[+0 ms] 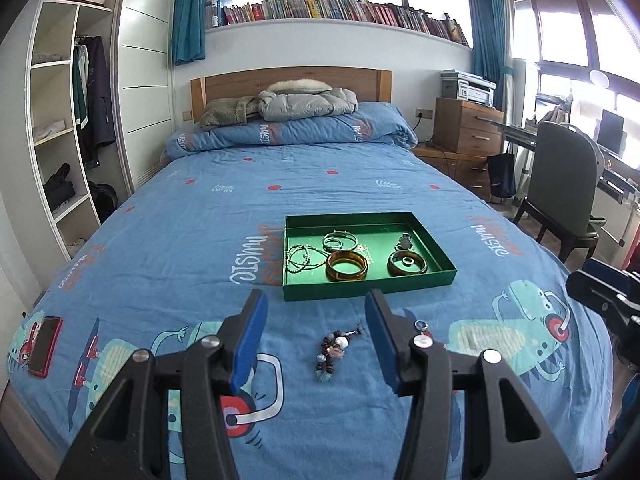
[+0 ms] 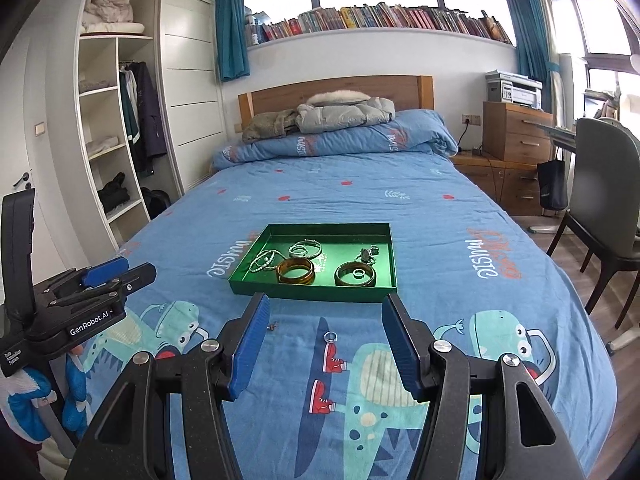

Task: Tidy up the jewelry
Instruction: 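Move both tools back over the brown bead charm and last ring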

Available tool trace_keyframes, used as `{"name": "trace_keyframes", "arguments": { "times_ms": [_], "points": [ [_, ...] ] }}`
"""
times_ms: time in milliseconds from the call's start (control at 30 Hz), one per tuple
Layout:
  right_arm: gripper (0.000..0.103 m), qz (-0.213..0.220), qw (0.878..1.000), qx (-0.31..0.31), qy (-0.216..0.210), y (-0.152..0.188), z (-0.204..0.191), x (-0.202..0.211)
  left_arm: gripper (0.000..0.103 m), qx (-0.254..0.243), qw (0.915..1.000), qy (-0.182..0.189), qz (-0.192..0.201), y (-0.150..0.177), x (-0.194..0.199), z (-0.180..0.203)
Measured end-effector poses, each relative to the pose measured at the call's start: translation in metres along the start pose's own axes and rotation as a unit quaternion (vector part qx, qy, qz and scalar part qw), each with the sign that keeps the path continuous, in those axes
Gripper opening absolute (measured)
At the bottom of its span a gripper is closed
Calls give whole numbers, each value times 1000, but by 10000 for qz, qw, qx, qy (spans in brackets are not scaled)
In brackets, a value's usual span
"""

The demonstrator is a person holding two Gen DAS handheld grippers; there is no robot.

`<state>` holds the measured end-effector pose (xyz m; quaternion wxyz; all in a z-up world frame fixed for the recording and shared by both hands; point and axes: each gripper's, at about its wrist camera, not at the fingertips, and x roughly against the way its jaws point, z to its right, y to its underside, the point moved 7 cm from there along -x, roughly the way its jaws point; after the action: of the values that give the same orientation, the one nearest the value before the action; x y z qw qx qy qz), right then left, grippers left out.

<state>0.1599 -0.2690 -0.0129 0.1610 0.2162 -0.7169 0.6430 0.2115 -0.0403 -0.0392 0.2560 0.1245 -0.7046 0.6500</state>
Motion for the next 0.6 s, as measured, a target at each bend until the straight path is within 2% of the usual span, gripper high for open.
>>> {"name": "trace_keyframes", "arguments": {
  "times_ms": [67,167,300,600],
  "points": [
    [58,14,10000,18,-24,5,-3,6,49,-66,9999,-85,6,5,2,-3],
    [58,13,10000,39,-39,14,-5,8,57,15,10000,-73,-33,15,1,-9],
    [58,-60,10000,28,-25,32,-4,0,57,37,9999,-61,-121,32,-11,-13],
    [58,-729,9973,-69,-67,85,2,-65,57,-21,9973,136,-715,83,-78,-7]
  ]
}}
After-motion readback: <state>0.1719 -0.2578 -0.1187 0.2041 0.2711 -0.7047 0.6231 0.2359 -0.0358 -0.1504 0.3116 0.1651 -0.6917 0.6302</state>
